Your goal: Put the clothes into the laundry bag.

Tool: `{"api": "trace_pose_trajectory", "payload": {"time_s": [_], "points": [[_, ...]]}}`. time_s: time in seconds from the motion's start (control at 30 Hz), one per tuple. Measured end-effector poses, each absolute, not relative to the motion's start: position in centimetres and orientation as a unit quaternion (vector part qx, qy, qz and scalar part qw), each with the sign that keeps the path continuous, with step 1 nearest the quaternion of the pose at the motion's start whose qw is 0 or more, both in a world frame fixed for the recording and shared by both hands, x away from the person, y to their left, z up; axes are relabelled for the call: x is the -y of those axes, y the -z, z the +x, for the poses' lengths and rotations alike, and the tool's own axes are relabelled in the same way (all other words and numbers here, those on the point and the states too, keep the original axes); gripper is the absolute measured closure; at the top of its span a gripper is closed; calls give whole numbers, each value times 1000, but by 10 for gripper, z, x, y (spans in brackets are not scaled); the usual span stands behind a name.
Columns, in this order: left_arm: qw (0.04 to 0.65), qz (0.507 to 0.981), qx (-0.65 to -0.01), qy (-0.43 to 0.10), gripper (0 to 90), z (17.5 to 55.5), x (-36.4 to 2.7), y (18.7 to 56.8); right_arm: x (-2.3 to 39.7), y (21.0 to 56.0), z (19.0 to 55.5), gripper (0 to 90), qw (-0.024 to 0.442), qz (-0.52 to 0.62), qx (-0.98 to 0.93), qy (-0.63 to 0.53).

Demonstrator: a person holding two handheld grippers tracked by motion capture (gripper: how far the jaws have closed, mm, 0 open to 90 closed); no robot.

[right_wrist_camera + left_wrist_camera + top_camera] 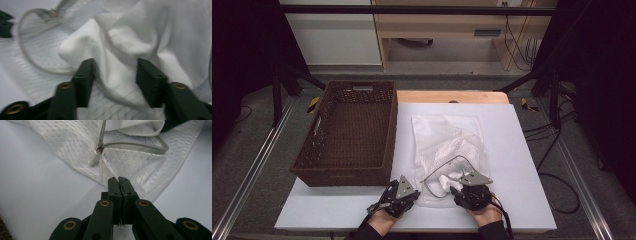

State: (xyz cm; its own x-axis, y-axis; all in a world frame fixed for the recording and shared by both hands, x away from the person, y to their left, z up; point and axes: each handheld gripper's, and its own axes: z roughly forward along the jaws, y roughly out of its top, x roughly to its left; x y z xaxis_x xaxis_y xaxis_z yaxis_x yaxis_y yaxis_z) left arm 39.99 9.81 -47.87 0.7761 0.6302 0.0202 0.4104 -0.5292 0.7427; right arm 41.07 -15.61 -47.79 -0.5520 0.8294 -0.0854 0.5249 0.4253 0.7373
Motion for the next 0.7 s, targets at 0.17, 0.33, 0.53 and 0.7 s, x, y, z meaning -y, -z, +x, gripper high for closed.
{"api": "trace_pose_trajectory", "payload": {"time_s": [0.17, 0.33, 0.53, 0.7], "points": [[380, 865, -297, -140, 878, 397, -99, 476, 152, 471, 431, 844, 204, 436, -802, -353], [377, 869, -288, -139, 880, 391, -99, 476, 144, 472, 450, 854, 236, 445, -788, -353], [373, 871, -289, -138, 879, 393, -99, 478, 142, 482, 463, 841, 274, 458, -772, -345], [376, 868, -293, -136, 877, 395, -100, 479, 147, 471, 450, 683, 241, 450, -777, -369]]}}
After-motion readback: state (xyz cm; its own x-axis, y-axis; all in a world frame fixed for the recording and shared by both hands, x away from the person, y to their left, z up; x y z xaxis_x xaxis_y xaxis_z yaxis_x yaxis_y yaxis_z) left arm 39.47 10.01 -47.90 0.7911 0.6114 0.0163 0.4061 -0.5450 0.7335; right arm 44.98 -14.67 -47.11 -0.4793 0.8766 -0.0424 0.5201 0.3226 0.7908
